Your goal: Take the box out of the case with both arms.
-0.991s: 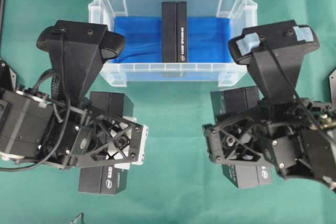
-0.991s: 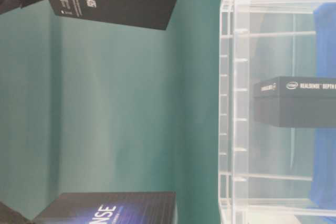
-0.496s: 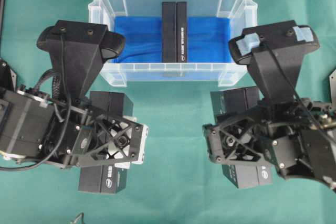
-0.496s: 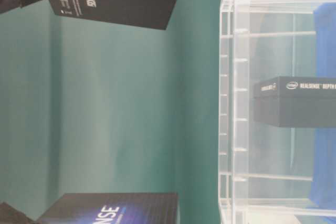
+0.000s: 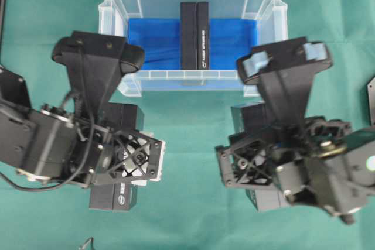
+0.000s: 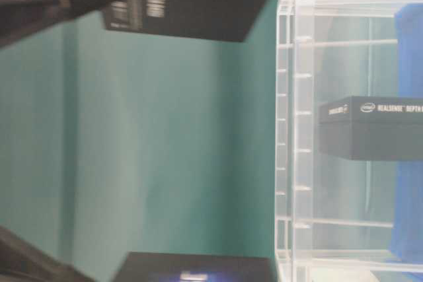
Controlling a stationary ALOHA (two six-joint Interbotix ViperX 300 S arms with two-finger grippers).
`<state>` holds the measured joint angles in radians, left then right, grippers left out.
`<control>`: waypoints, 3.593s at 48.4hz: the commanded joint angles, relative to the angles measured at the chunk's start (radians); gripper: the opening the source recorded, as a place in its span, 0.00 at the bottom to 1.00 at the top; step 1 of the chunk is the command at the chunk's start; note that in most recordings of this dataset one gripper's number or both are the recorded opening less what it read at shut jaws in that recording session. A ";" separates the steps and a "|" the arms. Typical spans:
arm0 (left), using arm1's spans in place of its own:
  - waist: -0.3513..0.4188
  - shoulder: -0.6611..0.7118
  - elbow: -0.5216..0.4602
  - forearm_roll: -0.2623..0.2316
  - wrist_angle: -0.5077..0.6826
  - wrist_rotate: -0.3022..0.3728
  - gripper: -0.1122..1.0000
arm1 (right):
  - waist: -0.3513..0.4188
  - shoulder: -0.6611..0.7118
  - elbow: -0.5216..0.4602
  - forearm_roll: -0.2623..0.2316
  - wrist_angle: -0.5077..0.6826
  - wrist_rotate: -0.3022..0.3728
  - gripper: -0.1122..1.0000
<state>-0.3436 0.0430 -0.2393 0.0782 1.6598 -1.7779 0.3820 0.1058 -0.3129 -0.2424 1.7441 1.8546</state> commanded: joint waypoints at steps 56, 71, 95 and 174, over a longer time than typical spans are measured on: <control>0.005 0.015 0.512 0.014 -0.641 -0.067 0.67 | -0.037 0.003 0.514 0.066 -0.620 0.158 0.69; 0.018 0.011 0.518 -0.028 -0.672 -0.012 0.67 | -0.038 0.003 0.512 0.064 -0.623 0.155 0.70; 0.021 0.008 0.518 -0.028 -0.673 -0.002 0.90 | -0.038 -0.005 0.506 0.063 -0.618 0.146 0.93; 0.052 -0.087 0.104 -0.005 -0.129 0.071 0.89 | -0.044 -0.123 0.114 0.000 -0.077 -0.015 0.93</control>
<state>-0.2961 -0.0276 -0.1120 0.0690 1.5278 -1.7089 0.3390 0.0123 -0.1749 -0.2362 1.6628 1.8423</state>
